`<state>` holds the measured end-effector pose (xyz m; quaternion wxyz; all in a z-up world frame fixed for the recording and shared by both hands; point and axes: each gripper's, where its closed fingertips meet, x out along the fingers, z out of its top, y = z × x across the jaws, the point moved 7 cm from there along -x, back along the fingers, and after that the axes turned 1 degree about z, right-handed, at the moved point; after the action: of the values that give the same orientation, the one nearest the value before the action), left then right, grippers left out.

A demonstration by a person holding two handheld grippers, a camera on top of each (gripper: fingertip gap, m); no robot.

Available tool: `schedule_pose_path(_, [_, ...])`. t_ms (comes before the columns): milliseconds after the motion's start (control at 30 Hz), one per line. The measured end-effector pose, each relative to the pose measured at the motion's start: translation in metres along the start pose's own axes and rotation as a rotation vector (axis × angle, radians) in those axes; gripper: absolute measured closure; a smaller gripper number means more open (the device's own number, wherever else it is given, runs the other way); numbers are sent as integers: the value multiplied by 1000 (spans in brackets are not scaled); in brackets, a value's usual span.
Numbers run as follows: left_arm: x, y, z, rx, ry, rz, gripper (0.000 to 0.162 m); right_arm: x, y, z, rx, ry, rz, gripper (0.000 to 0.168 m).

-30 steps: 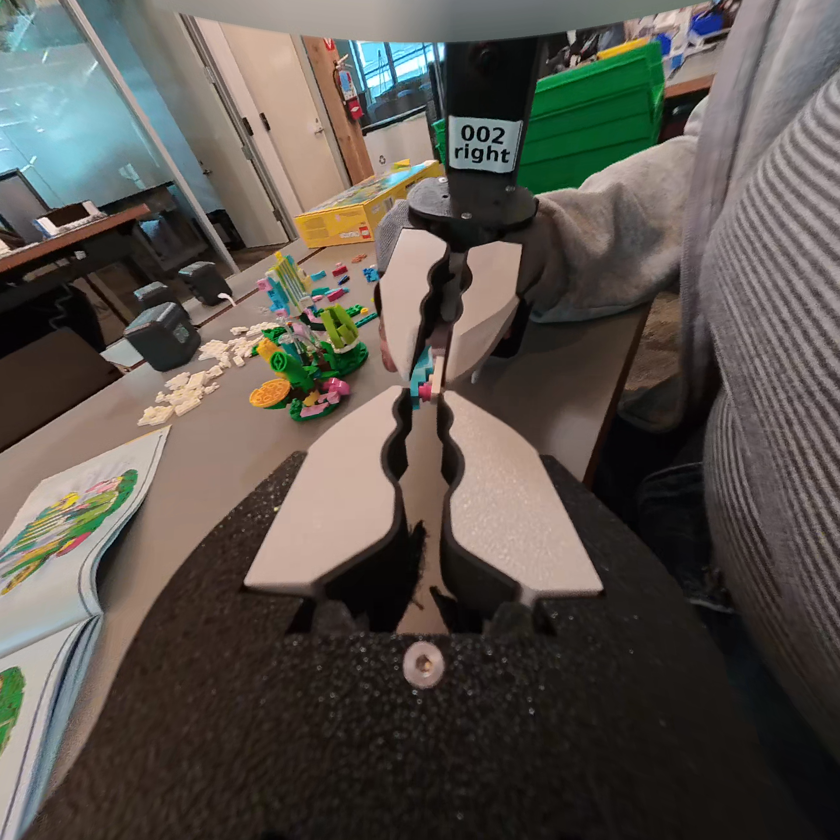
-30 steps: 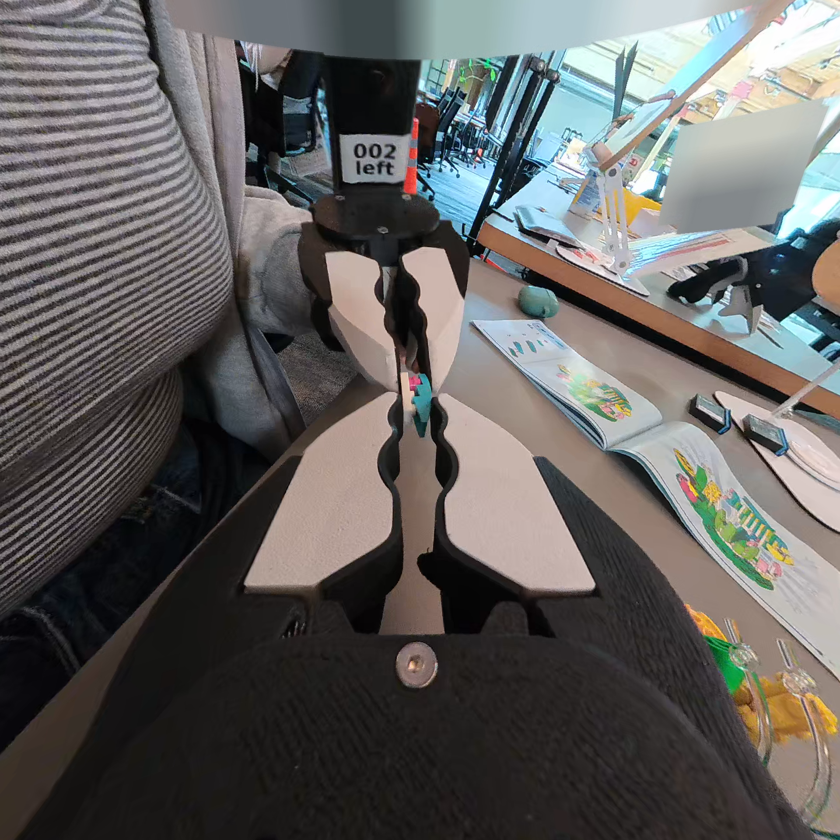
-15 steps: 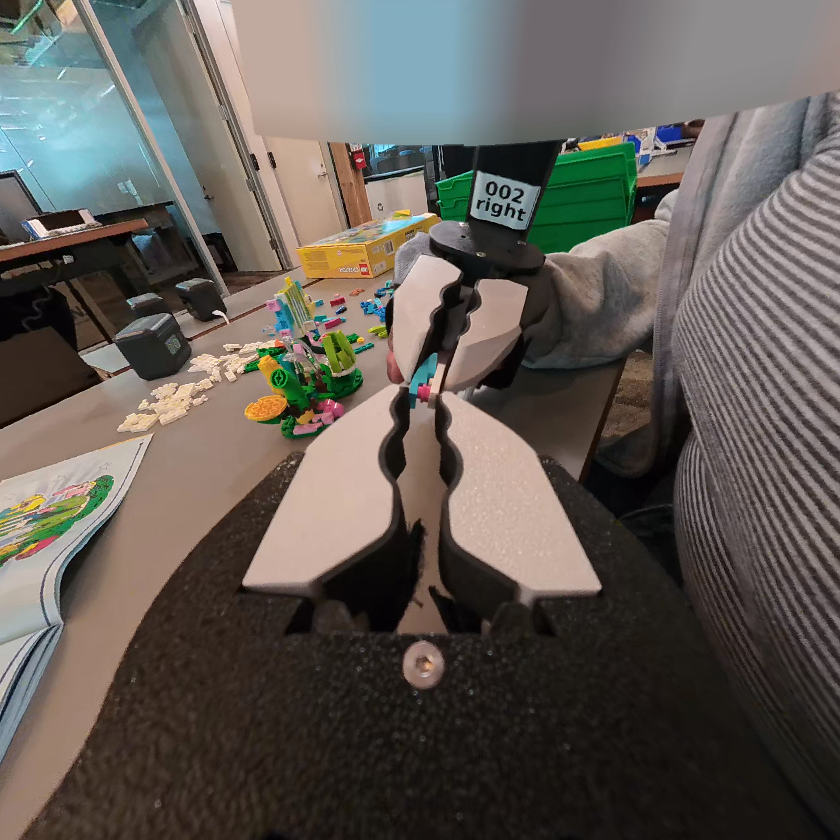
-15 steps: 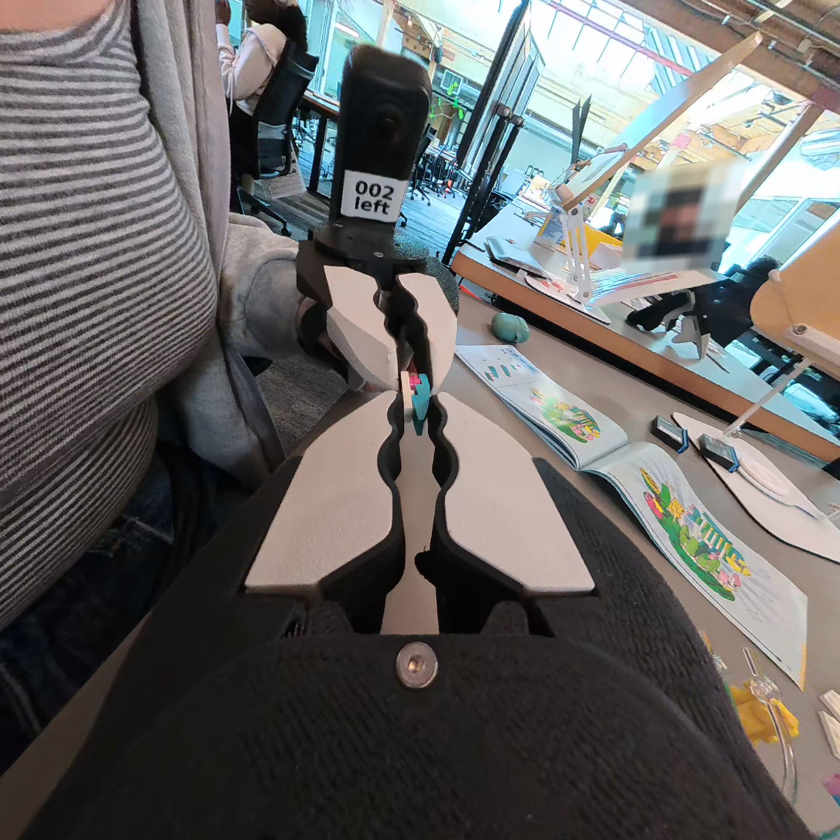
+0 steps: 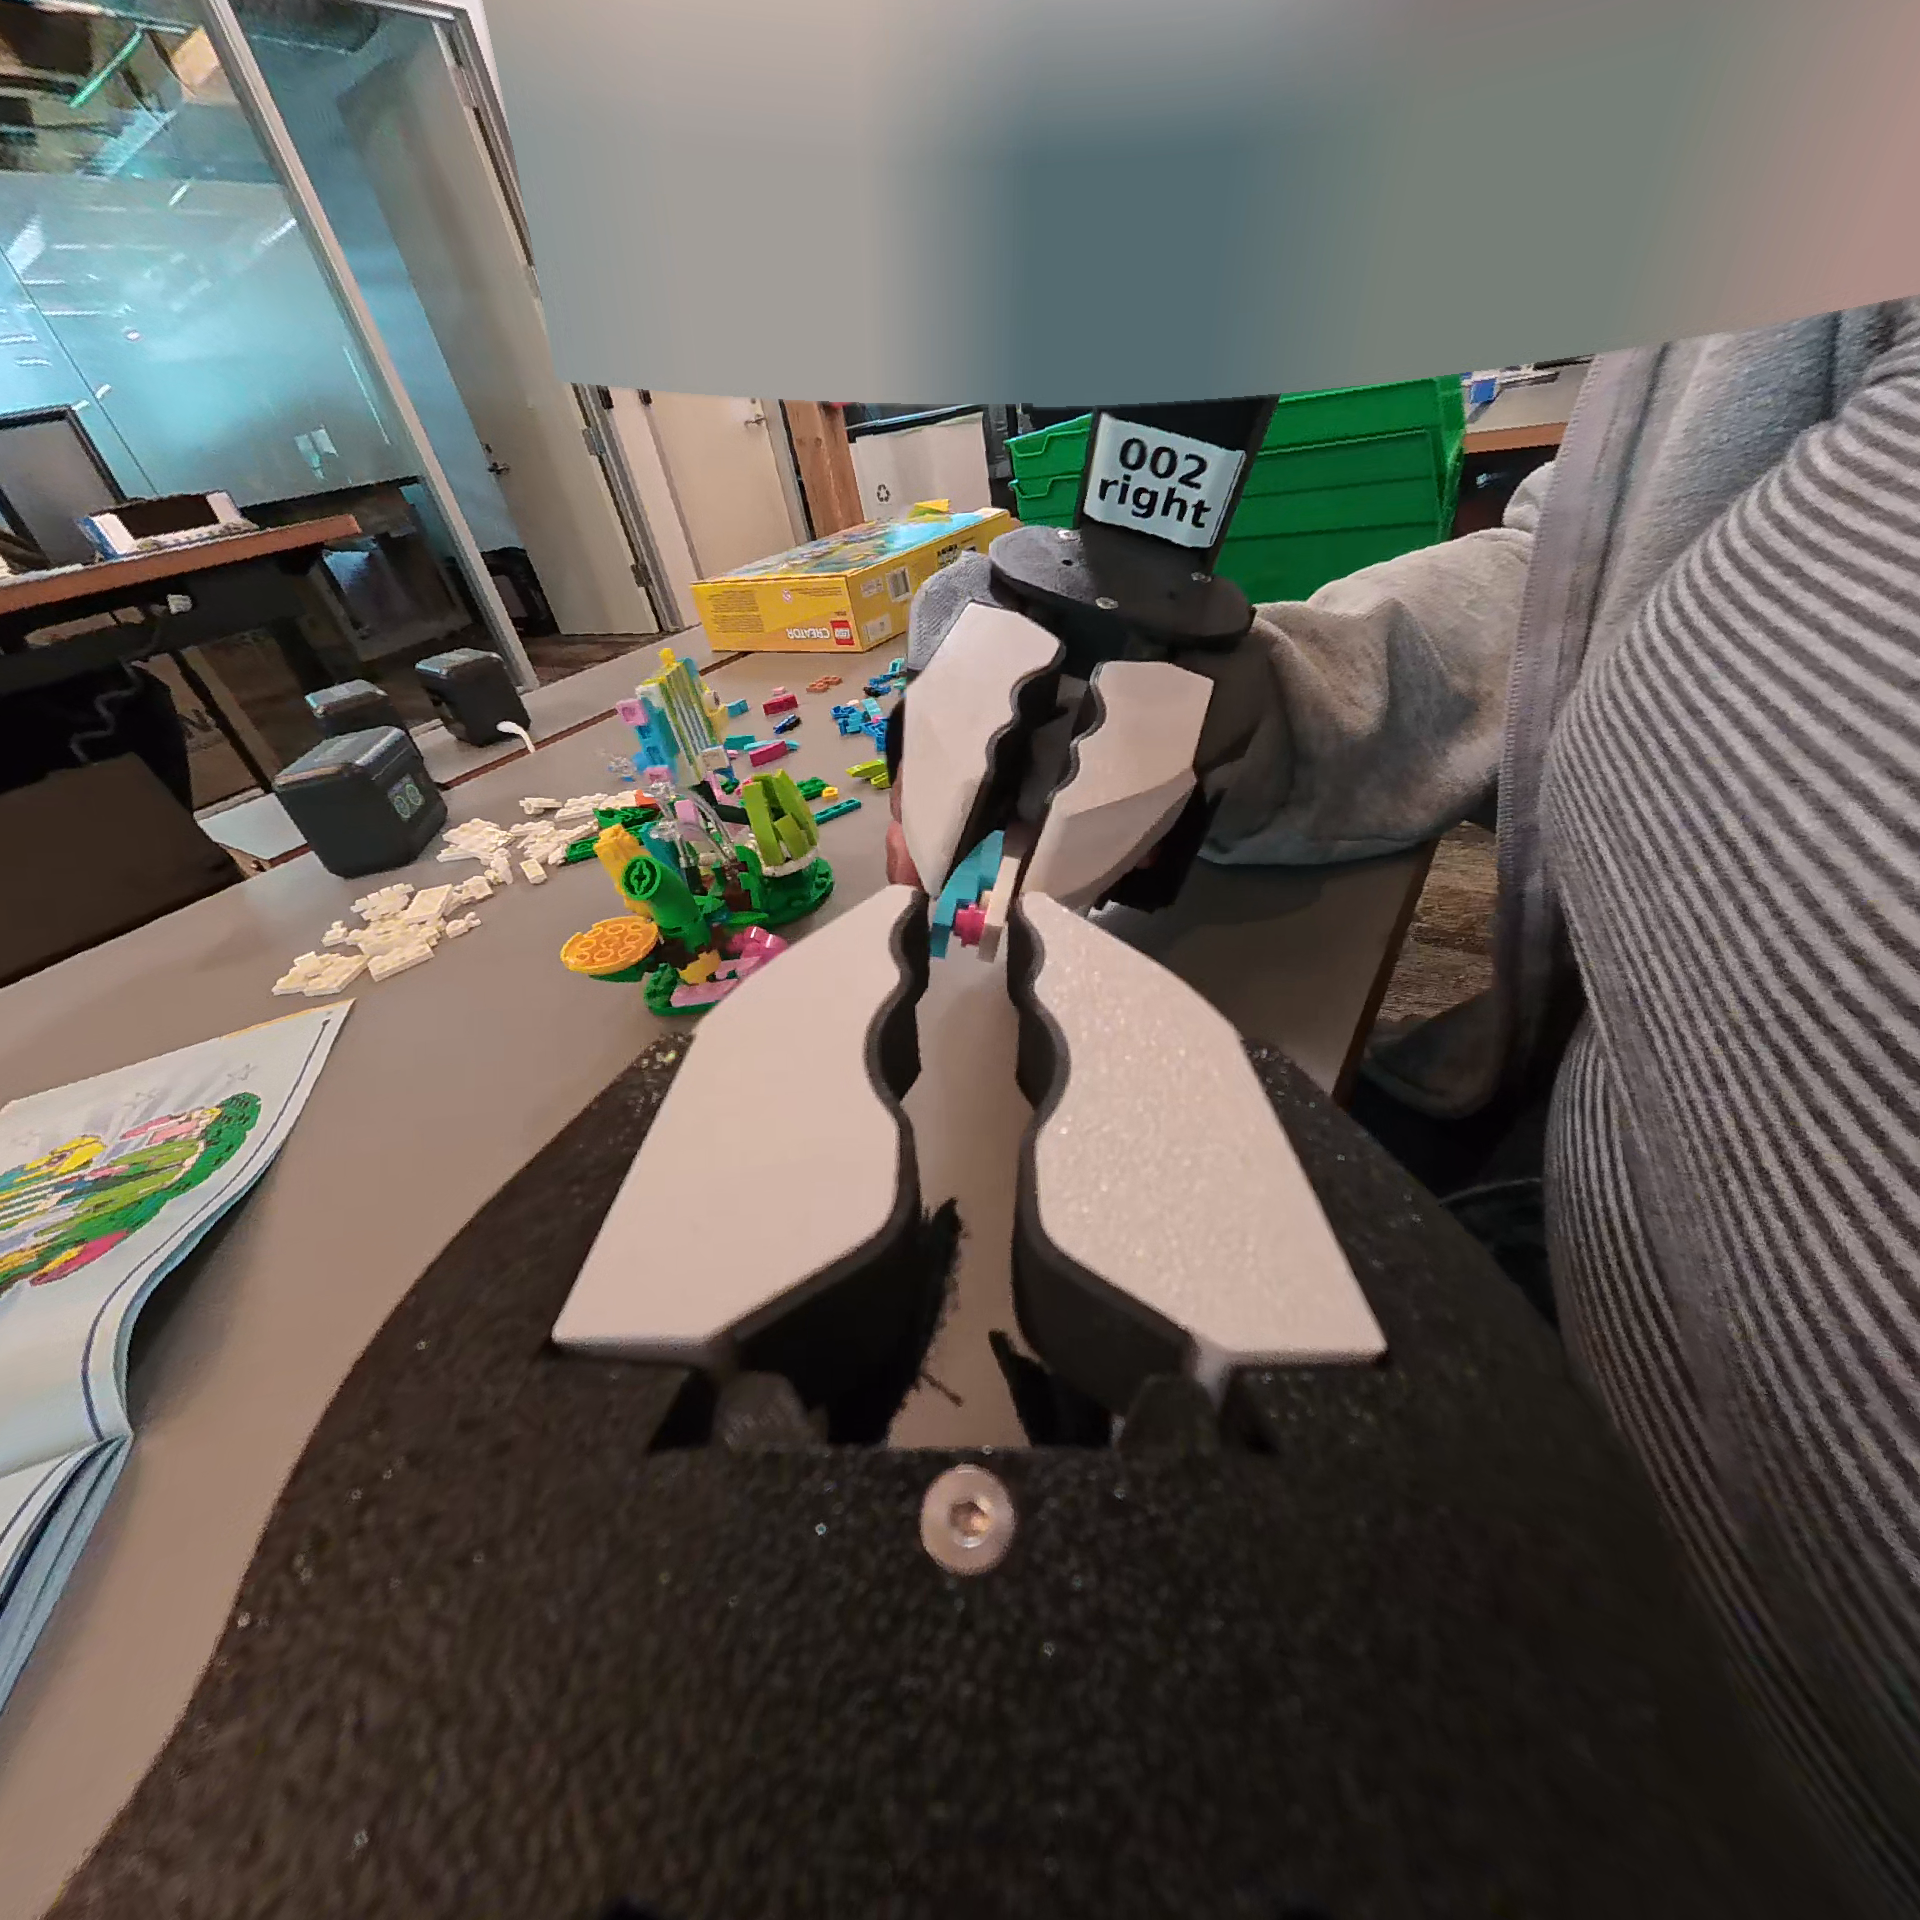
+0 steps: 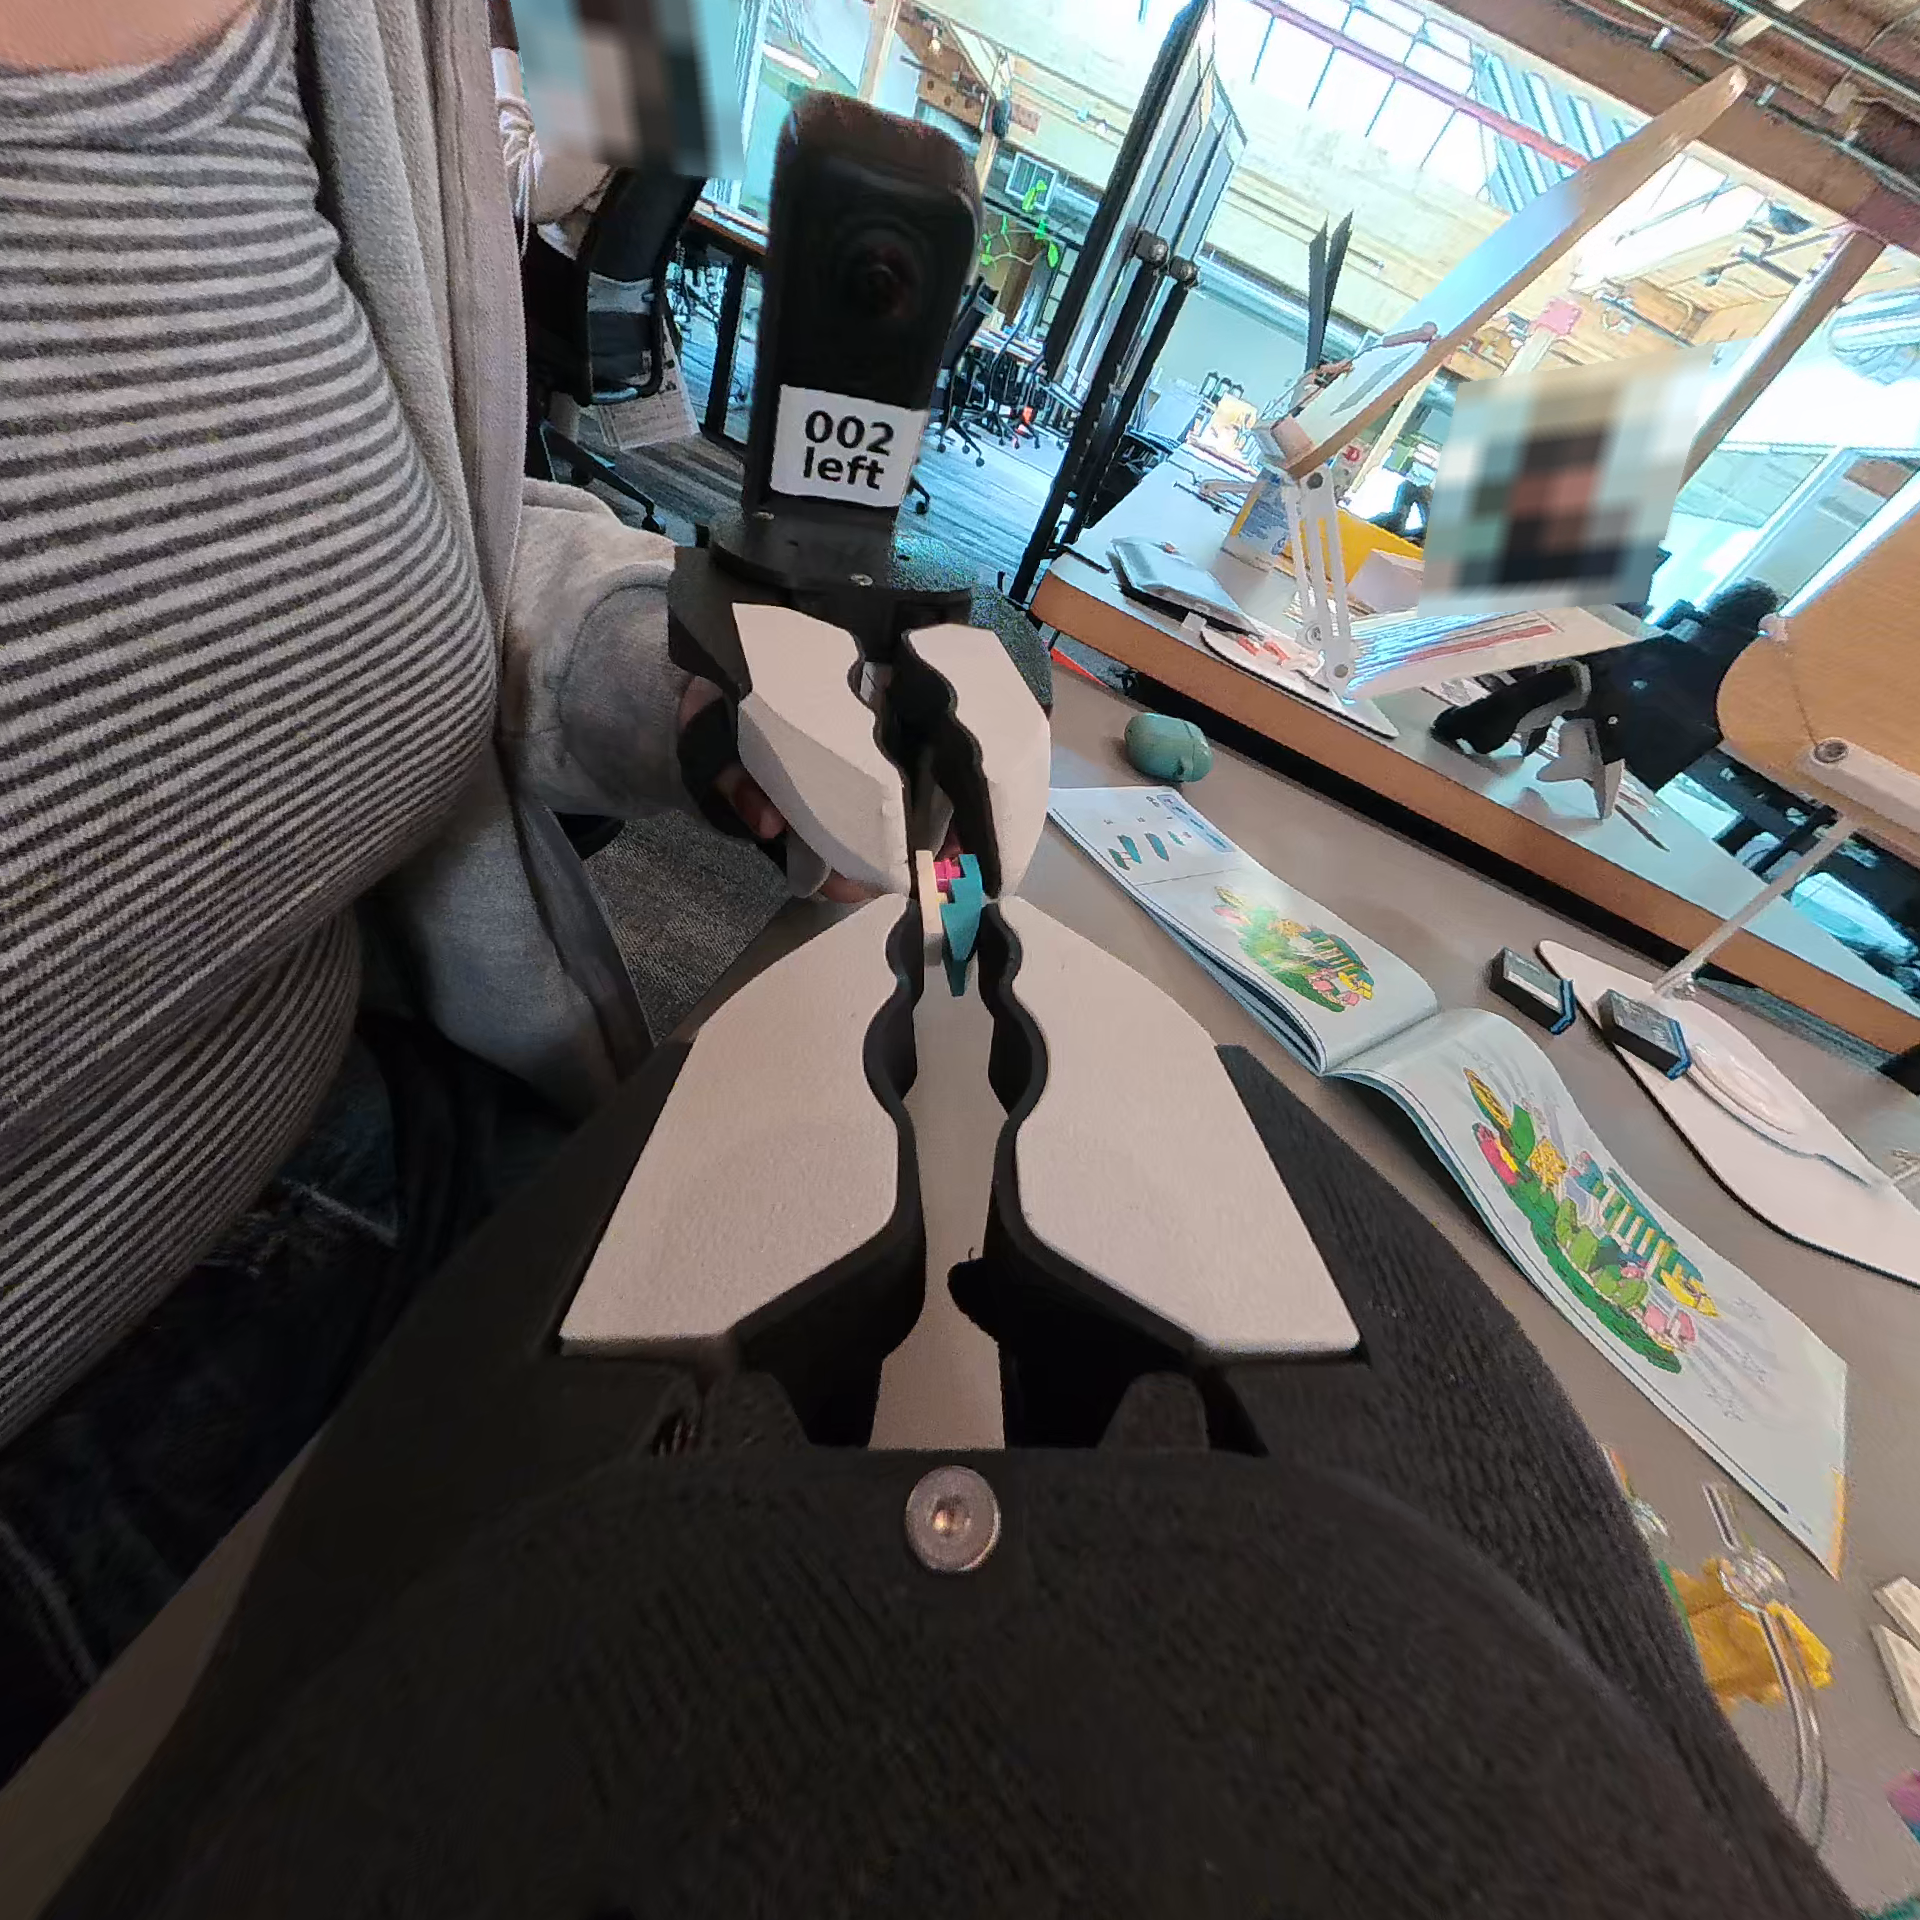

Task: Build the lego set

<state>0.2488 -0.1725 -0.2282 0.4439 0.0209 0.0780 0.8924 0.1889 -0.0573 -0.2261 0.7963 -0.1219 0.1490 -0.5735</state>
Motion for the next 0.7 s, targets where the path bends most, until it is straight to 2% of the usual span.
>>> schedule_pose_path(267, [0, 0, -1, -9, 10, -24, 149, 0, 0, -1, 24, -5, 21, 159])
schedule_pose_path(433, [3, -6, -3, 17, 63, -76, 135, 1, 1, -1, 49, -17, 40, 159])
schedule_pose_path(500, [2, -5, -3, 39, 50, -60, 144, 1, 2, -1, 60, -26, 55, 159])
schedule_pose_path(700, [1, -5, -2, 17, 36, -100, 147, 1, 3, 0, 69, -44, 78, 159])
